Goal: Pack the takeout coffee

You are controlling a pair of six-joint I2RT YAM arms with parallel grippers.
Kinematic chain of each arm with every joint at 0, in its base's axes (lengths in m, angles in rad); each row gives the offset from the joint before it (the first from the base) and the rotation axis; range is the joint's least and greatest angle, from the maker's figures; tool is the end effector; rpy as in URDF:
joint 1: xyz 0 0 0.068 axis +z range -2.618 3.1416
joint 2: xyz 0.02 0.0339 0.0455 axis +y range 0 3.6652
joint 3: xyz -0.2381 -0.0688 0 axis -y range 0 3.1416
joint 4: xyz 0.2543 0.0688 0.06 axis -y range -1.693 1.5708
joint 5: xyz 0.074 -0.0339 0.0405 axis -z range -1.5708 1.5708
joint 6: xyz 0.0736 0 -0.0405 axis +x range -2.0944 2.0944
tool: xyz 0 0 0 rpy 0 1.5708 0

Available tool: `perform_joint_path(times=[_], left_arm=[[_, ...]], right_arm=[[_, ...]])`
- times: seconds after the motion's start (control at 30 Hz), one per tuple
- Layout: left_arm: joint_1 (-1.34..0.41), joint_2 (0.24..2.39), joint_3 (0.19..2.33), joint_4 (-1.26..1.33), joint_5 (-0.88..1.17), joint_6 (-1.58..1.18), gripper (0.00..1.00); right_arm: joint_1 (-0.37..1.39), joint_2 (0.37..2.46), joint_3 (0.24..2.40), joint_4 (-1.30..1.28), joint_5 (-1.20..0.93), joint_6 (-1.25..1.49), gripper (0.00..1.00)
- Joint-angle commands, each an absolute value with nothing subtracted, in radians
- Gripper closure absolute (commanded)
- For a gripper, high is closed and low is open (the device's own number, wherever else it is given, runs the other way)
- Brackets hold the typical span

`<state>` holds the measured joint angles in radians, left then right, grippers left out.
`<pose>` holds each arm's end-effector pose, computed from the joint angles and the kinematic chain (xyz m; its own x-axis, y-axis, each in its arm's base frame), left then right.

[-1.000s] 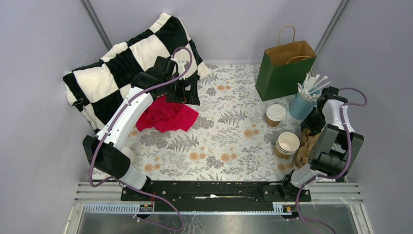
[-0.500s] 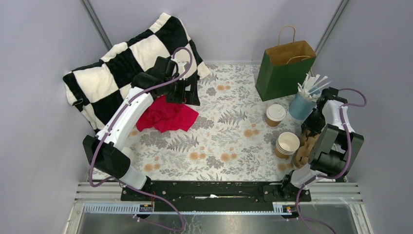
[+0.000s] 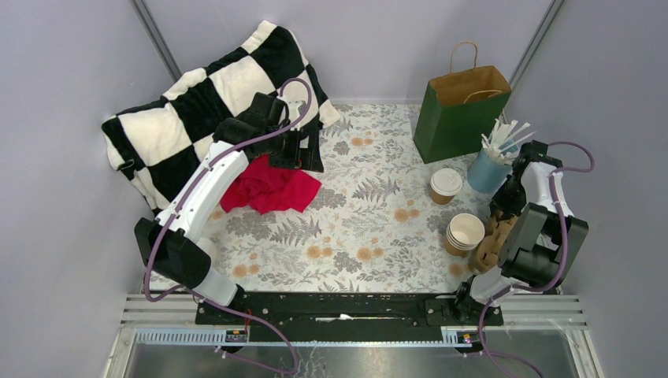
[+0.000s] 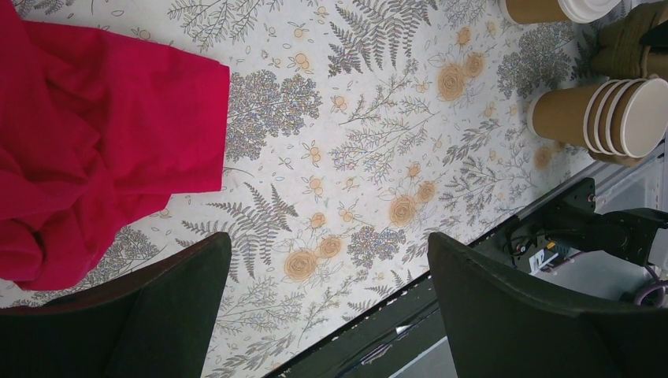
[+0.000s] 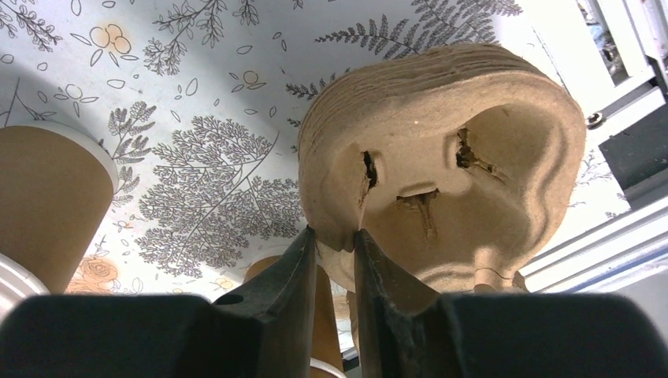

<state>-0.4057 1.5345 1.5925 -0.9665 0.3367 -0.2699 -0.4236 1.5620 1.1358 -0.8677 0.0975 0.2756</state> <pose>0.3120 -0.1605 0.3129 -0.8474 0.0901 -0.5232 0.3457 0.8415 -0.4151 0.2838 -0.1358 0.1595 -0.7259 0.6244 -0.2885 0.6556 0.7549 -0.0157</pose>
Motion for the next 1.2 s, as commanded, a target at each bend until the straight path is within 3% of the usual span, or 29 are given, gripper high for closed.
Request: perform_joint_path(times=[0.0, 0.3, 0.8, 1.17], left_arm=[[-0.408, 1.496, 1.588, -0.927, 0.358, -0.275, 0.01], [-0.431, 1.475, 1.582, -0.926, 0.351, -0.269, 0.01], [-0.531, 1.428, 1.593, -0.941, 0.279, -0.230, 0.01], [-0.555, 1.410, 1.583, -0.952, 0.236, -0.222, 0.01]], right_arm=[[-0.403, 1.500, 1.175, -0.918, 0.145, 0.263, 0.87], [-0.384, 1.467, 1.188, -0.916, 0.175, 0.233, 1.00], [-0.330, 1.354, 1.178, -0.907, 0.277, 0.207, 1.00], [-0.231, 1.405, 1.168, -0.880, 0.472, 0.195, 1.00]])
